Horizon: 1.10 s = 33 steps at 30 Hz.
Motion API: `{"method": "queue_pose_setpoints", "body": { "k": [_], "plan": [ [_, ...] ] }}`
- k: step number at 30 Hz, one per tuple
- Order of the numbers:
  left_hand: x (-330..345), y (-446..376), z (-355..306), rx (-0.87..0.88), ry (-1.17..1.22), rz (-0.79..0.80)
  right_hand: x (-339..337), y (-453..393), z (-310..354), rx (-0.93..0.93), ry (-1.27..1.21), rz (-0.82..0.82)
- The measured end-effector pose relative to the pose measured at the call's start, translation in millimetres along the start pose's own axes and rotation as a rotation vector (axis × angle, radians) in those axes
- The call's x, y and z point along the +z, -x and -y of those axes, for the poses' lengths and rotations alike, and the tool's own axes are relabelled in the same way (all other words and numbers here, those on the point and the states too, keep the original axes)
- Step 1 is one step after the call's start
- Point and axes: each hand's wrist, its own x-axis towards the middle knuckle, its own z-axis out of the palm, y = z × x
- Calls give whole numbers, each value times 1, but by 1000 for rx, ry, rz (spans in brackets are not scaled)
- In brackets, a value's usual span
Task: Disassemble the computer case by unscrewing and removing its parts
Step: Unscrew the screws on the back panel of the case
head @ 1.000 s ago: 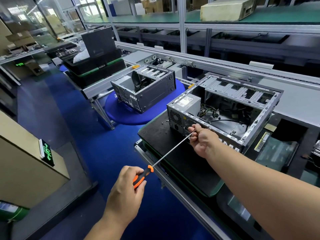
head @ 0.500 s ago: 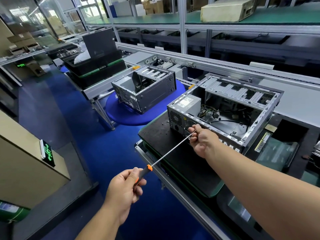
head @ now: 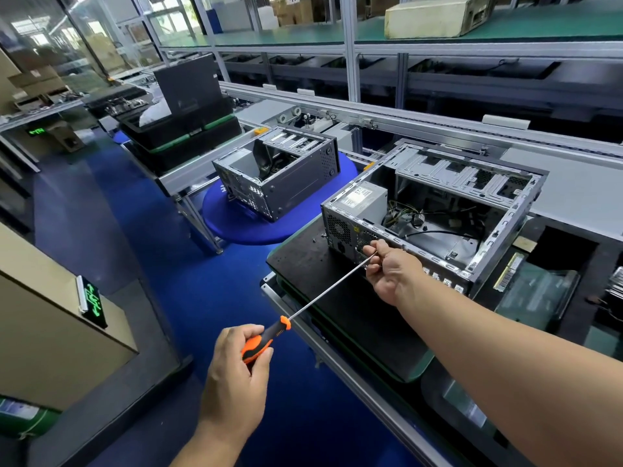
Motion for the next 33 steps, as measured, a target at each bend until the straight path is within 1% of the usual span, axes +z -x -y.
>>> {"method": "queue_pose_setpoints", "body": {
  "k": [1,5,8,10,11,12,14,15,16,17,19,20,22,23,26,27,29,30,31,32,33],
  "plan": [
    [1,2,1,26,-9,-9,0,0,0,-1,1,-2],
    [1,0,4,-128,132,13,-1,-2,0,-2,3,-4],
    [-2,0,6,-144,217,46,-1,-4,-1,-8,4,-1],
    [-1,0,6,-209,319,79,-1,-5,-1,-10,3,3],
    [0,-2,4,-294,403,105,-1,-5,-1,-9,5,5],
    [1,-4,2,-426,510,135,-1,-5,-1,-9,7,6],
    [0,-10,-1,-780,718,203,-1,-5,-1,-9,8,3],
    [0,-11,0,-925,788,243,-1,-5,-1,-10,8,1],
    [-1,-12,2,-1009,828,282,-1,-5,-2,-10,9,-1],
    [-2,-12,3,-1041,834,309,-1,-4,-2,-10,9,-4],
    [-1,-11,1,-981,771,294,-1,-4,-2,-13,5,-7],
    [1,-10,-1,-903,718,262,-1,-4,-2,-14,3,-8],
    [1,-8,-5,-675,594,204,-1,-3,-1,-13,1,-6],
    [0,-7,-6,-550,493,180,0,-3,-1,-11,-1,-6],
    [-3,-2,-3,-145,59,126,0,-2,-1,-6,-8,-4],
    [-4,-1,-3,-22,-27,113,0,-1,0,-4,-11,-4],
    [-3,2,-2,169,-102,97,0,-1,0,0,-13,-3],
    [-2,2,1,219,-112,80,0,0,1,2,-13,-3],
    [-2,2,2,233,-107,66,1,1,1,2,-14,-3],
    [-3,2,3,212,-94,56,1,1,1,1,-15,-3],
    [-4,3,2,154,-70,58,1,1,1,0,-16,-3]
  ]
}}
